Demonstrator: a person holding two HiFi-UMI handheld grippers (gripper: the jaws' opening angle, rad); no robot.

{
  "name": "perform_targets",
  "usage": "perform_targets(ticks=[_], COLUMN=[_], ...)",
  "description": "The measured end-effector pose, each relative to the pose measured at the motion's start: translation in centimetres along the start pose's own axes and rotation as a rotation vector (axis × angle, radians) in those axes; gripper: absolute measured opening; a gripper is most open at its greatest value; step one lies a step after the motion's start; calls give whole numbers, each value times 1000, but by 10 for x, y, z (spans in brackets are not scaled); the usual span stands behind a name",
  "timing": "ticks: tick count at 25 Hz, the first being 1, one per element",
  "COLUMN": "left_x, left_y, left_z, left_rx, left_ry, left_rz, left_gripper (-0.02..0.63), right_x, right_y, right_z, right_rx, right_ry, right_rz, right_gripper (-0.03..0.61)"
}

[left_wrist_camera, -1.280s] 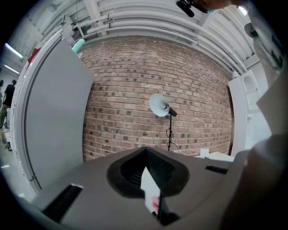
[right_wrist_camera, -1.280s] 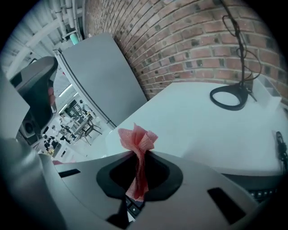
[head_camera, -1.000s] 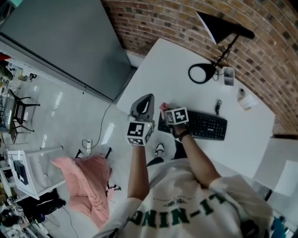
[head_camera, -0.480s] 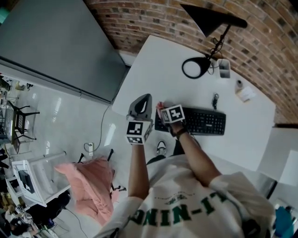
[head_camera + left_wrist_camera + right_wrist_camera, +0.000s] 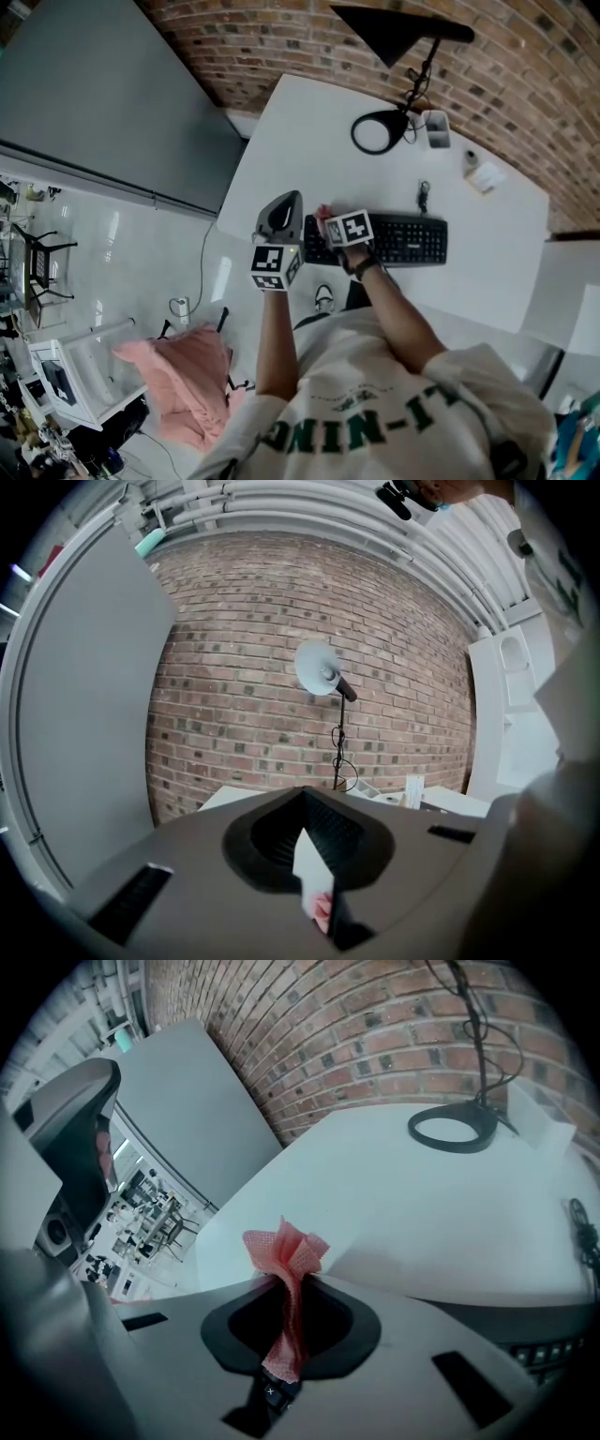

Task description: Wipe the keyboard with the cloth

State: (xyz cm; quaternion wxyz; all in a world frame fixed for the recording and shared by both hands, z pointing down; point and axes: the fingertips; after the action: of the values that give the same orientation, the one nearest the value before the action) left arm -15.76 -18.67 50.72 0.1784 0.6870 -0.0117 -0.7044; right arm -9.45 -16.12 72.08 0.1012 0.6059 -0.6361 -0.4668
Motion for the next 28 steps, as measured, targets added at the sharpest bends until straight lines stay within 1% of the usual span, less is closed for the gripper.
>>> perform_targets(ticks=[4,8,13,19,24,28], left_x=[3,9,5,9,4,4], left_y=[6,10,15,25,29,33], left_z=[-10,-20,-30,-45,-60,-71], left_rx=[-27,-41,-66,-95,-129,-152], left_ry=[30,19,27,43,25,22], left_rz=[8,-23,-8,-25,-14,-28], left_gripper=[0,0,0,0,0,0], right_x=[-1,-2,-6,-8,-13,-15], right_y=[-6,-12,-19,-31,-39,-49], right_z=[-8,-12,-22,-35,-43,-53], right_rx=[-7,-19,-31,-47,-61,-76], right_ry=[16,13,29,38,54,69], right_rz=[-11,-20,-26,-45,-46,-59], right_gripper=[25,25,25,25,25,25])
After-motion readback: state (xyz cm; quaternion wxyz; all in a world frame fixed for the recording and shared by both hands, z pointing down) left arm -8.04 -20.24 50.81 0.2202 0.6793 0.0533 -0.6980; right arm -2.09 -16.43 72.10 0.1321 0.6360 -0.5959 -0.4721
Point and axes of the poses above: the fingertips, and each gripper's own axes: y forward along the fingers, z to its left, x out of its top, and after that the axes turned 12 degrees about x, right-handed
